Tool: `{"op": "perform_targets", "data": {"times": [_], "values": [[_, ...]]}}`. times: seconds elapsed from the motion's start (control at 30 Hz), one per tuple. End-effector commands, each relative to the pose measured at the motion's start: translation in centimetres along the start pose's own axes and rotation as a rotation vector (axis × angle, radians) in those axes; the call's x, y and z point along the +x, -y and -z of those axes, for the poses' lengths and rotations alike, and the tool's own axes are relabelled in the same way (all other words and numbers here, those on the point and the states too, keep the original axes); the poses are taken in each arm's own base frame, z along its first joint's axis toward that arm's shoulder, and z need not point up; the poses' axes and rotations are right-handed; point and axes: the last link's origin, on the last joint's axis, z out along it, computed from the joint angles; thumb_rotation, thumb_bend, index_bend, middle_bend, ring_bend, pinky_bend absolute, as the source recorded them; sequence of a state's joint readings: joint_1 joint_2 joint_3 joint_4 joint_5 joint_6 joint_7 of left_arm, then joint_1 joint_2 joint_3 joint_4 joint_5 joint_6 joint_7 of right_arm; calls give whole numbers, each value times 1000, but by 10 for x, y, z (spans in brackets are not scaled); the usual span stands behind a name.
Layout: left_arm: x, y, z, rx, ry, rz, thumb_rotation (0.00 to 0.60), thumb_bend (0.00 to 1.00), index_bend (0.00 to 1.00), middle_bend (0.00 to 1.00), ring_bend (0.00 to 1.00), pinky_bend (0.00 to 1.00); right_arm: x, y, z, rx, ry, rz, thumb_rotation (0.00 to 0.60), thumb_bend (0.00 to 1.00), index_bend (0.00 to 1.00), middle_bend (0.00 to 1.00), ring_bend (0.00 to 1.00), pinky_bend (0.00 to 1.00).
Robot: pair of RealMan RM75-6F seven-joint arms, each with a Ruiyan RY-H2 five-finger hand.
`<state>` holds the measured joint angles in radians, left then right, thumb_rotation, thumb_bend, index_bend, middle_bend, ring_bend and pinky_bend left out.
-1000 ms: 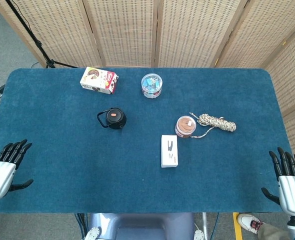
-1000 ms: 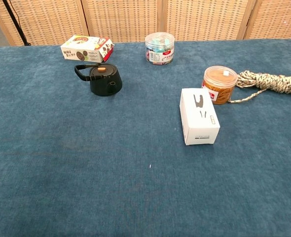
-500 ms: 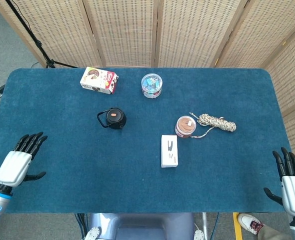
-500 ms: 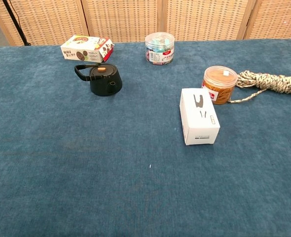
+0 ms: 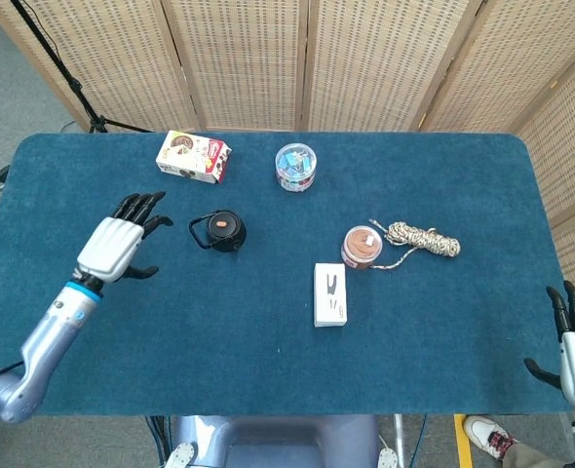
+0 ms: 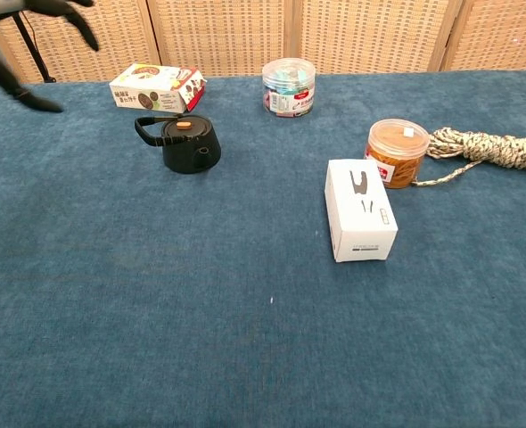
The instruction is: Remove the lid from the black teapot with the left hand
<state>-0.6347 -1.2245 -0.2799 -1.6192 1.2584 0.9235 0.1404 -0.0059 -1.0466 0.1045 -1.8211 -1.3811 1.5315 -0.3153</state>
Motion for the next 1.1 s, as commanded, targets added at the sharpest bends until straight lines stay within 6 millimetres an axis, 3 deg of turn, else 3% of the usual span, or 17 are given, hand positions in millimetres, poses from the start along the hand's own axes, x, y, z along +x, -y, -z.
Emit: {"op": "perform_targets", "data": {"times": [0.03, 0.27, 0.47, 1.1], "values": [[4, -26, -51, 7, 35, 36, 600, 225, 341, 0, 0, 0, 0, -5, -7, -18, 5, -4, 600, 0, 0, 0, 0, 0], [-7, -36, -87, 86, 91, 71, 600, 277, 363, 0, 0, 0, 4, -14, -11, -57, 0, -15, 600, 0, 0, 0, 0, 0], [-22, -38, -105, 138, 124, 71, 600, 340, 385, 0, 0, 0, 6, -17, -11, -71, -6, -18, 600, 0, 0, 0, 0, 0], [-62, -37, -136, 205, 200, 68, 600, 346, 440, 0, 0, 0, 5, -23, -15, -104, 0, -17, 600, 0, 0, 0, 0, 0]]}}
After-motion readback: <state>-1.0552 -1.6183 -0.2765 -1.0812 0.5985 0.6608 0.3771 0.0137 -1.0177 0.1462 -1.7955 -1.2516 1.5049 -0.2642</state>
